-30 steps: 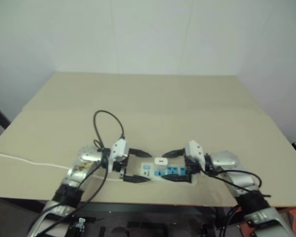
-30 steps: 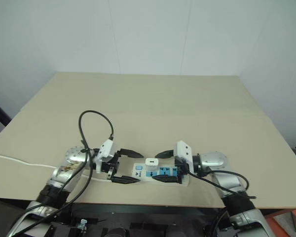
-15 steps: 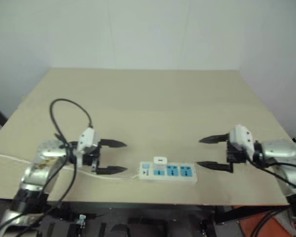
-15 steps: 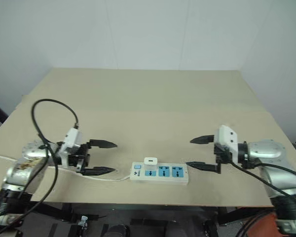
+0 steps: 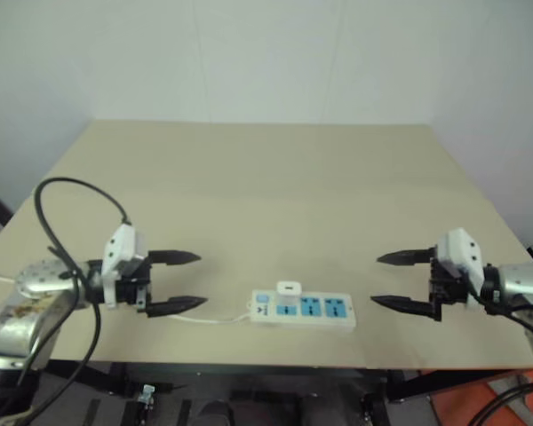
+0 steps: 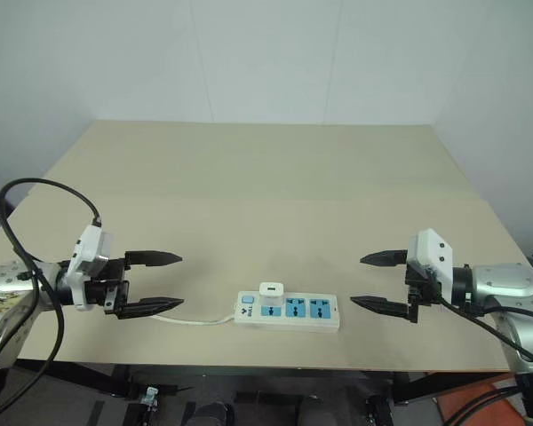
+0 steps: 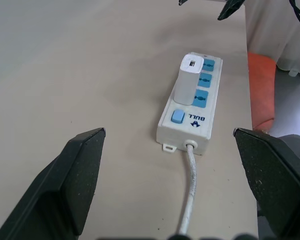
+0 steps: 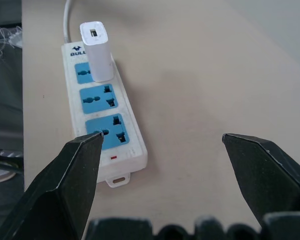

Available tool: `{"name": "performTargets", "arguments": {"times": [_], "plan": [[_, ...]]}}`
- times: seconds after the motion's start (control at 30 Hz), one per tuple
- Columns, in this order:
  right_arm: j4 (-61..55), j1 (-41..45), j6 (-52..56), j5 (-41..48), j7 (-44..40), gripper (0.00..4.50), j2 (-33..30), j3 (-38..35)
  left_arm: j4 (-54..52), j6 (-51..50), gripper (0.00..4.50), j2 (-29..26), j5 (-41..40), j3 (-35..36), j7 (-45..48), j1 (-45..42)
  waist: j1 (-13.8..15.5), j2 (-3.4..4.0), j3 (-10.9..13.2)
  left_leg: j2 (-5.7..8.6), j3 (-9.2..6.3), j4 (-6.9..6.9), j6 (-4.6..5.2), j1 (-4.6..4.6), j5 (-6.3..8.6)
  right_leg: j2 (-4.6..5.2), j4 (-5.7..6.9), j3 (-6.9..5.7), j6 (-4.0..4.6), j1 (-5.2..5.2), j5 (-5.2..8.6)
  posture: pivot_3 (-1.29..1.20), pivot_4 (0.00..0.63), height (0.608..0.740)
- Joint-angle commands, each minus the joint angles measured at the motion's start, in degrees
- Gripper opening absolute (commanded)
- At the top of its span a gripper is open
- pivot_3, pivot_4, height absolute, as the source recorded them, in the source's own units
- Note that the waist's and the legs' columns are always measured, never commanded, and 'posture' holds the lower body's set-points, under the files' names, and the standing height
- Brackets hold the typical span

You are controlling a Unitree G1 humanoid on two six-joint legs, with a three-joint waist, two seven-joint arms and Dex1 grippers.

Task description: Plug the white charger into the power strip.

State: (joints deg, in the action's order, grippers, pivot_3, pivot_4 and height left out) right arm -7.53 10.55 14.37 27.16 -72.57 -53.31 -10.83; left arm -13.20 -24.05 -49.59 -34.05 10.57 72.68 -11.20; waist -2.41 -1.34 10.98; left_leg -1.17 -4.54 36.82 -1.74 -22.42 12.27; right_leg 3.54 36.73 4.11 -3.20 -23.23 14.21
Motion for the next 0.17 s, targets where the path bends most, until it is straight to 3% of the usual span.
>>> {"name": "performTargets", "arguments": {"times": [0.03, 0.17], "plan": [[-2.29, -0.02, -0.6, 0.42, -0.32, 4.5, -0.92, -1.07, -1.01, 0.32, 4.48, -0.35, -0.98, 0.95, -0.17, -0.71, -0.01, 0.0, 0.0, 0.0, 0.0, 0.0, 0.0, 0.0, 0.0, 0.0, 0.0, 0.0, 0.0, 0.0, 0.0, 0.0, 0.15, 0.74], [-3.11, -0.4, -0.35, 0.07, 0.34, 4.5, -0.98, -1.07, 0.04, 1.06, 4.48, 0.01, -0.68, 0.53, 0.05, -1.4, 0.0, 0.0, 0.0, 0.0, 0.0, 0.0, 0.0, 0.01, 0.0, 0.0, 0.02, 0.0, 0.0, 0.0, 0.0, 0.0, 0.15, 0.74]]}}
